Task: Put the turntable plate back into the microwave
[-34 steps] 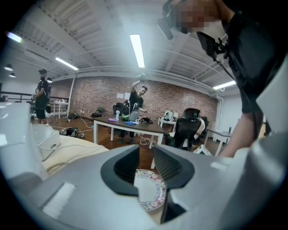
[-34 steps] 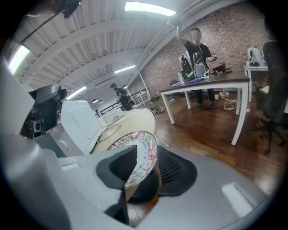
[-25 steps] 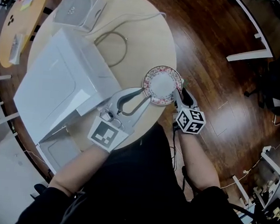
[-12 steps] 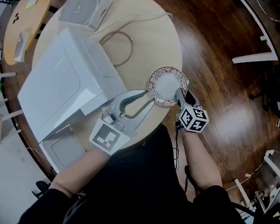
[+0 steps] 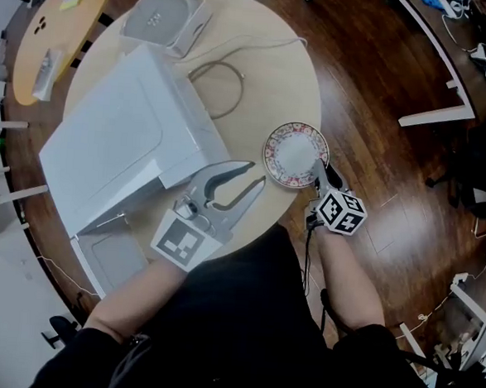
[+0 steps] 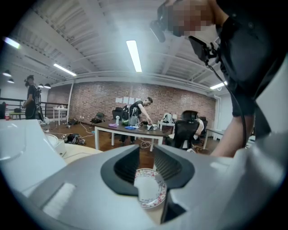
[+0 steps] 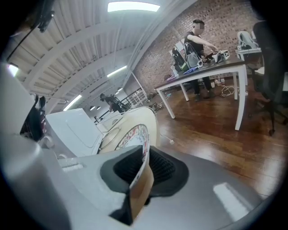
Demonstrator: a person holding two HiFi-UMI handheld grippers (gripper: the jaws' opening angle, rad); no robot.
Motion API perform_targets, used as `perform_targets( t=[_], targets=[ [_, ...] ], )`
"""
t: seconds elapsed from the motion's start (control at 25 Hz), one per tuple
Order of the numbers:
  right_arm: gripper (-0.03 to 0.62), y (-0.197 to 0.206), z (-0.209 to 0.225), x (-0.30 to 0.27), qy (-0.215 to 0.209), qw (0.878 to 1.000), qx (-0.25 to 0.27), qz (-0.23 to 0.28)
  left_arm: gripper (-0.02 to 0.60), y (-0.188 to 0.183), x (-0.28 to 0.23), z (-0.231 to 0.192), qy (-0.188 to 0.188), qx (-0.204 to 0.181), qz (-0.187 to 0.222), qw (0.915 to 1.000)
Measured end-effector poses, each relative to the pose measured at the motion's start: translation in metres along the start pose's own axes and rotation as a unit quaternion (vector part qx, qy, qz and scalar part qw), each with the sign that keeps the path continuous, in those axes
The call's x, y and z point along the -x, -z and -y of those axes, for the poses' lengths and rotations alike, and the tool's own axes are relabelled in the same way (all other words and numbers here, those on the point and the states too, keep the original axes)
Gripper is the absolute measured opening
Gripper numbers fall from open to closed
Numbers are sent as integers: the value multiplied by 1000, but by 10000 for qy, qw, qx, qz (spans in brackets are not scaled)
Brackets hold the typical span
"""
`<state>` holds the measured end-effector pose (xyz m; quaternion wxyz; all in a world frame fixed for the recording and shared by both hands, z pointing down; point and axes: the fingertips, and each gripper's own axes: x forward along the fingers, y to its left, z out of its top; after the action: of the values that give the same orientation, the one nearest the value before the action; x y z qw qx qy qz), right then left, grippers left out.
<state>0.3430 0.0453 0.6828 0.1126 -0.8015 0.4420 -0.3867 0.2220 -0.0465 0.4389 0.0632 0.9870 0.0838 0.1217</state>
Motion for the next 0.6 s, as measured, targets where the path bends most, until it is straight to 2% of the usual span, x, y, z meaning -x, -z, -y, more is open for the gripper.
perform_targets(
  t=[0.32,0.6],
  targets=[
    [18,-13,-22,6,39,9988,-325,357,109,-12,51,-11,-301,-163,162,9993],
    [18,3,-21,16,281,9924,-1071,528,107,-9,105,-21,-699,-257,254,9969]
  ],
)
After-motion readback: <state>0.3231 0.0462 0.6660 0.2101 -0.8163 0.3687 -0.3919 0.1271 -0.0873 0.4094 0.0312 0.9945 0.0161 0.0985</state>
